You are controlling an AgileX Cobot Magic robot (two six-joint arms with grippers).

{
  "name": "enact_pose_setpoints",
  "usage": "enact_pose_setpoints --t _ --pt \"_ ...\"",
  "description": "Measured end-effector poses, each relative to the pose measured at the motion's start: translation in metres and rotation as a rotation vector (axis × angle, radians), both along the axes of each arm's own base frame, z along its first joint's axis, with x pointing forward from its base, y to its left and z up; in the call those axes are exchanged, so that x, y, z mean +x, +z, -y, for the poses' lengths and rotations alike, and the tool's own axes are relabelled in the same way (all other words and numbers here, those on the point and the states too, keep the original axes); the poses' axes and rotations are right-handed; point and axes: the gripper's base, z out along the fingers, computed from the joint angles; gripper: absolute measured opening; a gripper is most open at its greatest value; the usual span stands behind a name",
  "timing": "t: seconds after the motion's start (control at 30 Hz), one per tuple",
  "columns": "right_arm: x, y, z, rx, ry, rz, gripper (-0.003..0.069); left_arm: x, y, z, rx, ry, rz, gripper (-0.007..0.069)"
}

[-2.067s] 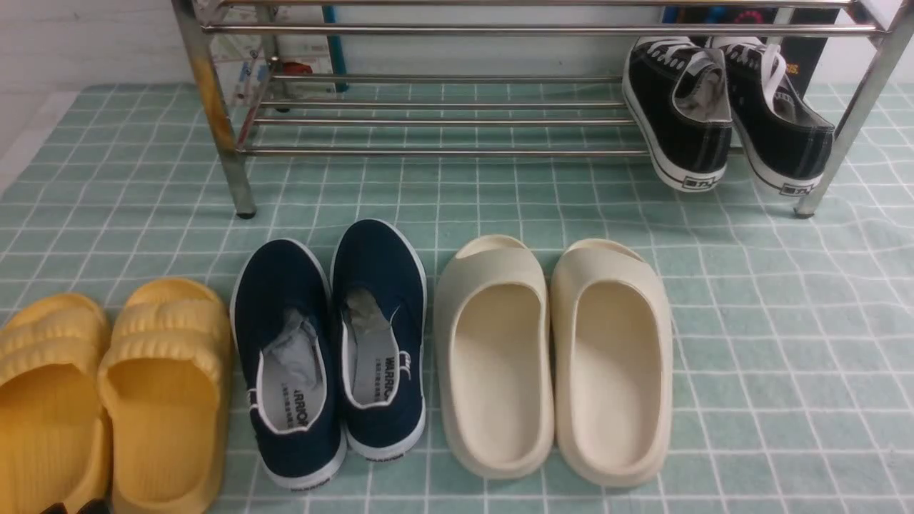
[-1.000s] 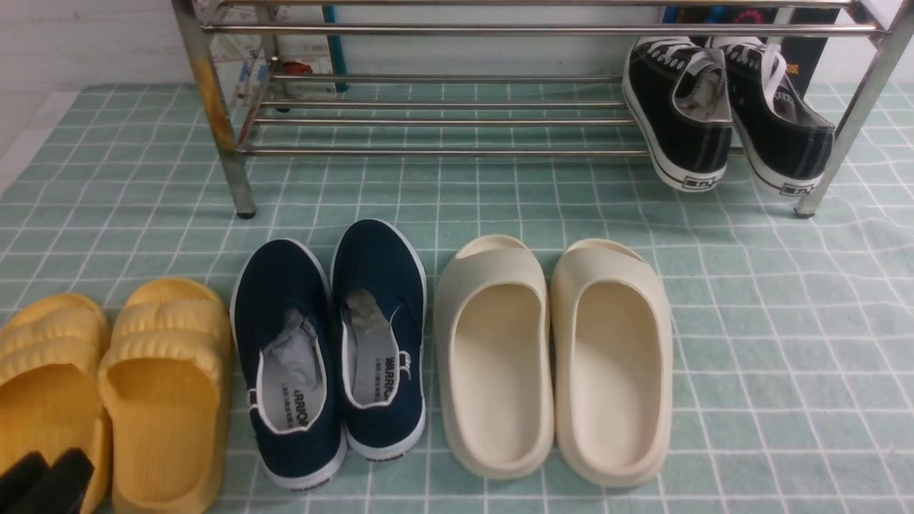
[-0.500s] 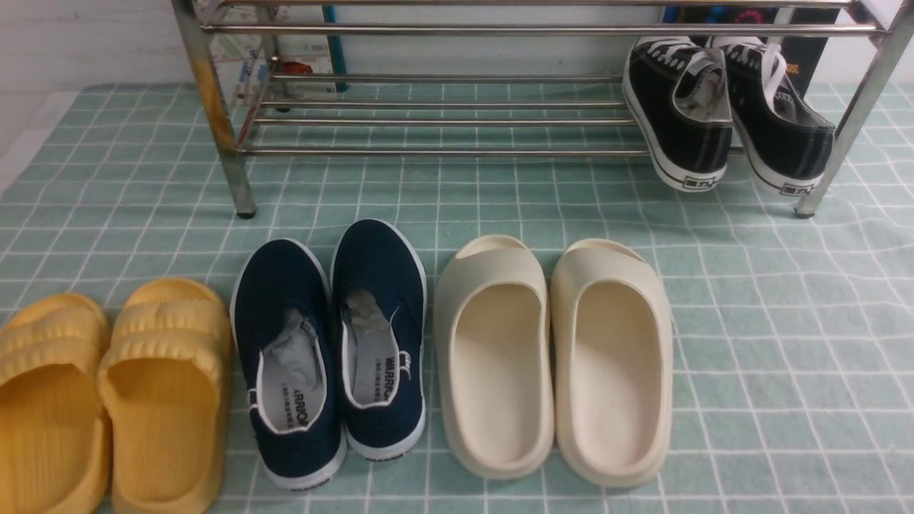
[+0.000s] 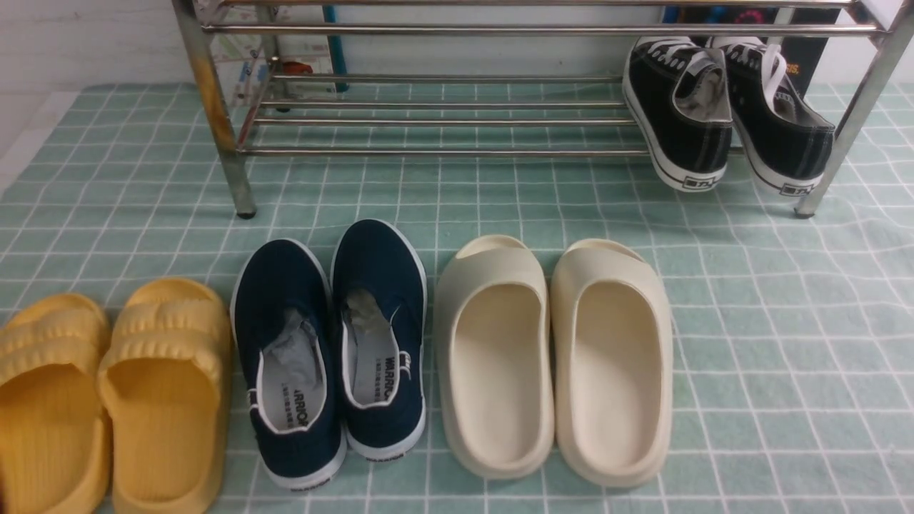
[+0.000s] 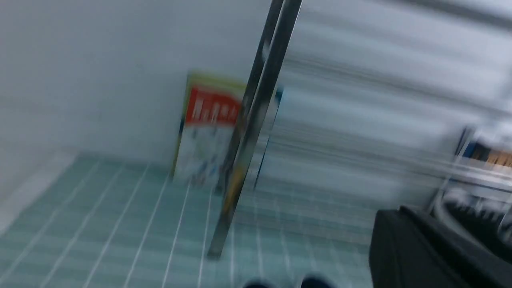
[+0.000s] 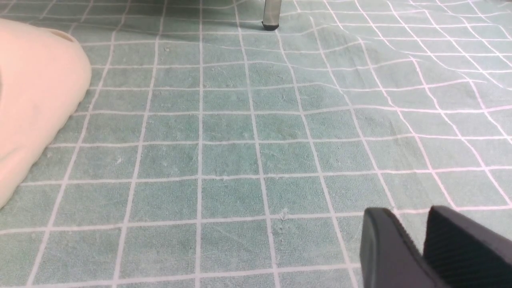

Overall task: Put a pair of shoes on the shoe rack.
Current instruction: Use the left arm to grab the shoe closest to it

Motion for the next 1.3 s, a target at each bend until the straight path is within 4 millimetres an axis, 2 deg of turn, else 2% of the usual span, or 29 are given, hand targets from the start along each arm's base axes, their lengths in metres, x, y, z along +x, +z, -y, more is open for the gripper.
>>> enact_pose_setpoints --t 0.07,0.2,0.23,0.27,0.3,0.37,0.43,0.5,0.67,0.8,0.83,0.93,0.97,1.0,1.03,1.1,1.17,1.23,1.27,1.3 --pt "0.000 0.000 0.000 0.000 0.000 0.000 0.0199 0.039 -0.022 0.006 -0.034 -0.018 -0.260 -0.0013" --pt "0.000 0.000 0.000 0.000 0.000 0.000 0.0205 0.079 -0.038 0.022 -0.105 -0.116 -0.593 -0.0013" --pt "0.000 0.000 0.000 0.000 0.000 0.000 0.0206 0.081 -0.039 0.023 -0.108 -0.125 -0.610 -0.0013" --pt "0.000 0.000 0.000 0.000 0.000 0.000 0.0208 0.102 -0.047 0.034 -0.118 -0.194 -0.749 -0.0013" --pt "0.000 0.000 0.000 0.000 0.000 0.000 0.0208 0.104 -0.046 0.036 -0.117 -0.214 -0.764 -0.0013" --pt "0.000 0.000 0.000 0.000 0.000 0.000 0.0211 0.131 -0.062 0.057 -0.075 -0.314 -0.923 -0.0013" --pt "0.000 0.000 0.000 0.000 0.000 0.000 0.0213 0.142 -0.068 0.068 -0.039 -0.342 -0.963 -0.0013" --pt "0.000 0.000 0.000 0.000 0.000 0.000 0.0216 0.159 -0.082 0.086 0.024 -0.323 -1.033 -0.0013" --pt "0.000 0.000 0.000 0.000 0.000 0.000 0.0220 0.186 -0.111 0.100 0.107 -0.098 -1.112 -0.0009" --pt "0.000 0.000 0.000 0.000 0.000 0.000 0.0224 0.197 -0.127 0.097 0.148 0.025 -1.127 0.0088" --pt "0.000 0.000 0.000 0.000 0.000 0.000 0.0227 0.201 -0.134 0.095 0.161 0.077 -1.139 0.0158" --pt "0.000 0.000 0.000 0.000 0.000 0.000 0.0231 0.205 -0.146 0.094 0.189 0.119 -1.174 0.0308" --pt "0.000 0.000 0.000 0.000 0.000 0.000 0.0232 0.205 -0.147 0.094 0.190 0.120 -1.178 0.0316" --pt "0.000 0.000 0.000 0.000 0.000 0.000 0.0234 0.208 -0.156 0.095 0.206 0.118 -1.207 0.0357" --pt "0.000 0.000 0.000 0.000 0.000 0.000 0.0235 0.209 -0.162 0.096 0.217 0.114 -1.224 0.0363" --pt "0.000 0.000 0.000 0.000 0.000 0.000 0.0237 0.212 -0.177 0.098 0.244 0.109 -1.272 0.0319" --pt "0.000 0.000 0.000 0.000 0.000 0.000 0.0237 0.213 -0.184 0.099 0.249 0.106 -1.290 0.0226" --pt "0.000 0.000 0.000 0.000 0.000 0.000 0.0237 0.214 -0.183 0.100 0.255 0.105 -1.289 0.0057" --pt "0.000 0.000 0.000 0.000 0.000 0.000 0.0237 0.214 -0.183 0.100 0.258 0.104 -1.291 0.0045" --pt "0.000 0.000 0.000 0.000 0.000 0.000 0.0237 0.213 -0.179 0.100 0.267 0.099 -1.290 0.0001"
